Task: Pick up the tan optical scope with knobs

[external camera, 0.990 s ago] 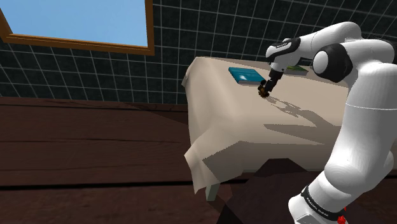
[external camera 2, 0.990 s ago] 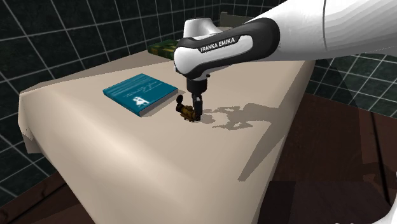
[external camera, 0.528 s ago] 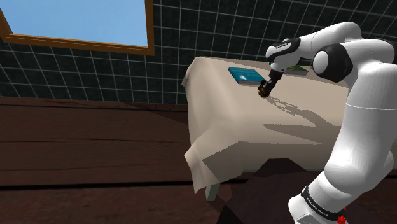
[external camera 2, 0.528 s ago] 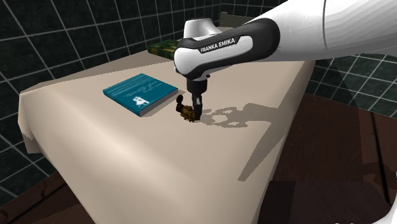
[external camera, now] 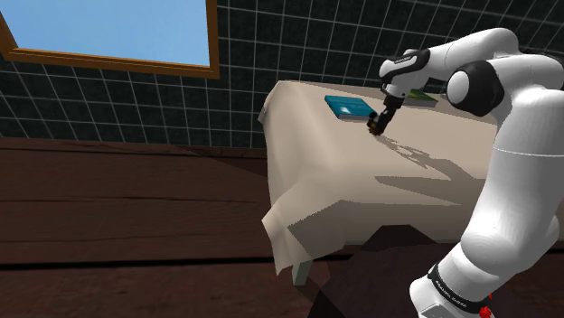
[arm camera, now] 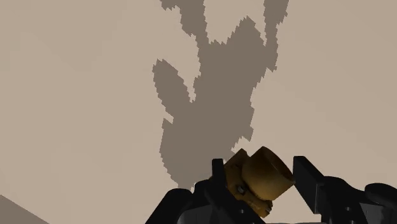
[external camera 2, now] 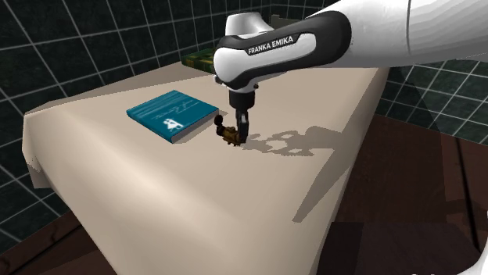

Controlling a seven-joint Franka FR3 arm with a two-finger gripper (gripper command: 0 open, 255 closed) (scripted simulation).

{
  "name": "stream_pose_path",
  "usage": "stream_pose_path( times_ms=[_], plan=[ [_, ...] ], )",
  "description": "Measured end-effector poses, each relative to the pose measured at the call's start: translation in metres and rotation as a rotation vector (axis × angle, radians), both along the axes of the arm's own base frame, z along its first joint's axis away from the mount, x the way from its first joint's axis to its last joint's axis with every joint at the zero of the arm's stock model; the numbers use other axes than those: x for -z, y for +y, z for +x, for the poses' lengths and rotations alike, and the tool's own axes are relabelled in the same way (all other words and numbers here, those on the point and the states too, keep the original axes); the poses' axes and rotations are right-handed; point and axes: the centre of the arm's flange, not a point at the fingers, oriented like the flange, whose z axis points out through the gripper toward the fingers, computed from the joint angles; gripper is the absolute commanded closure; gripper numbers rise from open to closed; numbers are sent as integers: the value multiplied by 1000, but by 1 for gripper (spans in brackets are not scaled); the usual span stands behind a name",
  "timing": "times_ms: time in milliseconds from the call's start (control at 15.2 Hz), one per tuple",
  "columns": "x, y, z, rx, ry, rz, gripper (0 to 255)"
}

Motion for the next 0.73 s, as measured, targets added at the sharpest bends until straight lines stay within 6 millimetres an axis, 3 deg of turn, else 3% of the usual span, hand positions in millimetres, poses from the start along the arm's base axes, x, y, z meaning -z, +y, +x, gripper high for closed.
stream_pose_path(
  times_ms=[726],
  plan=[
    [-56, -1, -1, 0, 0, 0, 255]
  ],
)
